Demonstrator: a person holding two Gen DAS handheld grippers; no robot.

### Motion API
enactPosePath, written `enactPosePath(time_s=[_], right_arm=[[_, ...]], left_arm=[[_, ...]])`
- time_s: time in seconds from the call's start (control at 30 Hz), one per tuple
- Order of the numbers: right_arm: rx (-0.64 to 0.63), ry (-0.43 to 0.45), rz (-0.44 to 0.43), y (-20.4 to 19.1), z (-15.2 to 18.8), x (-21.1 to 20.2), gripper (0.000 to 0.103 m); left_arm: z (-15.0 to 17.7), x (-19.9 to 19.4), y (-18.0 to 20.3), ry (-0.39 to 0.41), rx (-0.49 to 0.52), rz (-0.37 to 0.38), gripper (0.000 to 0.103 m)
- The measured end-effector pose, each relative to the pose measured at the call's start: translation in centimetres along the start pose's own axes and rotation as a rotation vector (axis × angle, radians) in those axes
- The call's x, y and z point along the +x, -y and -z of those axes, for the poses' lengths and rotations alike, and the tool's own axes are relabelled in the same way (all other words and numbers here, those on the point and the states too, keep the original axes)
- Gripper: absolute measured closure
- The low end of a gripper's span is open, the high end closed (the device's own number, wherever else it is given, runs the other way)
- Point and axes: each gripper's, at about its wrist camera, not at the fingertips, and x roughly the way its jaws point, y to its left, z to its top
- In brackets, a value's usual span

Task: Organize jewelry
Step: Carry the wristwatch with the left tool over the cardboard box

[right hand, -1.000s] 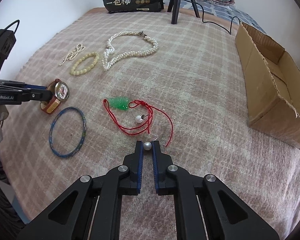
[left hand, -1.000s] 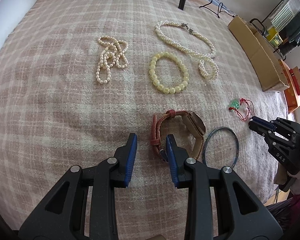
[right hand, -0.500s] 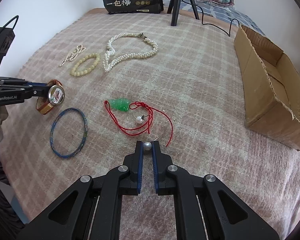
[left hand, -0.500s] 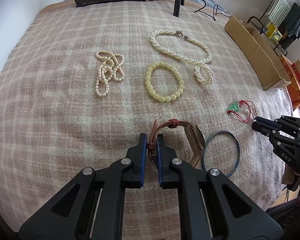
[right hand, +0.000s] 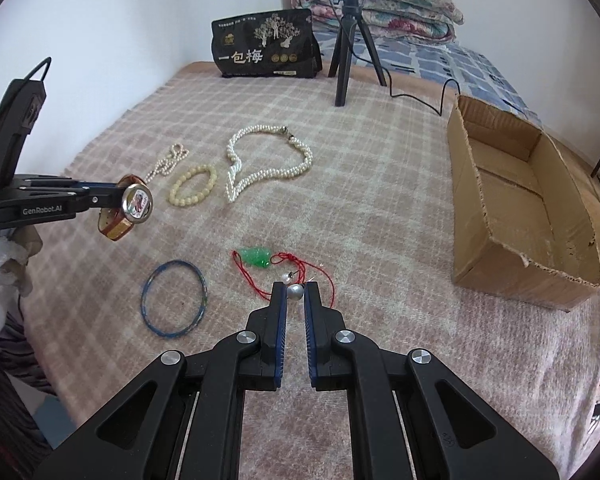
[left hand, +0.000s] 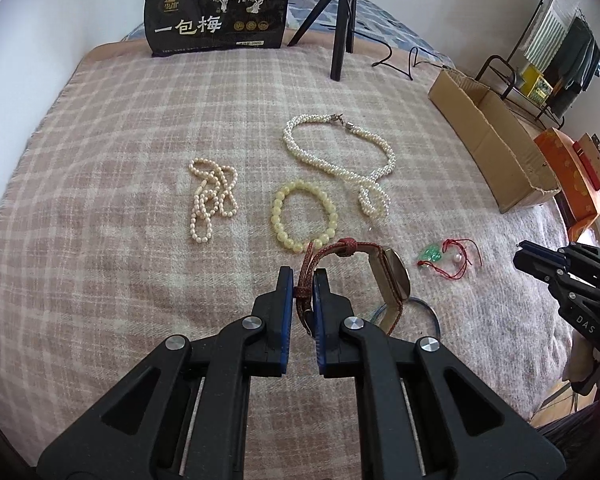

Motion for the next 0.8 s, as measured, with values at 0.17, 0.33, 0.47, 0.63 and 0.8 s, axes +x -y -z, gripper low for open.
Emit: enactPosePath(time_s=[0.17,0.33,0.47,0.63,0.8], right_arm=[[0.019,0.035,0.033,1.5,-0.6,-1.3,0.096],[0.057,0.064,0.073,3.7,-1.1,-2.4,0.096],[0.091,0.089,0.1,5.3,-1.6,-3.2,0.096],[0.138,0.119,0.149,7.8,-2.4,-4.2,0.096],[0.198,0.147,0.189,10.5,-3.0,-4.9,0.096]], left_arm=[[-1.0,-0.6,1.1,0.03,0.002,0.021,0.095],[-2.2,-1.1,2.8,0.059,0.015,0.044,0.095],[-3.3,-1.5,4.4,0.084,0.025,0.066,0.095],[-4.9,-1.9,7.0,0.119,0.037,0.1,0.095],[-6.5,-2.0,9.8,0.148,0.048,0.131,0.095]])
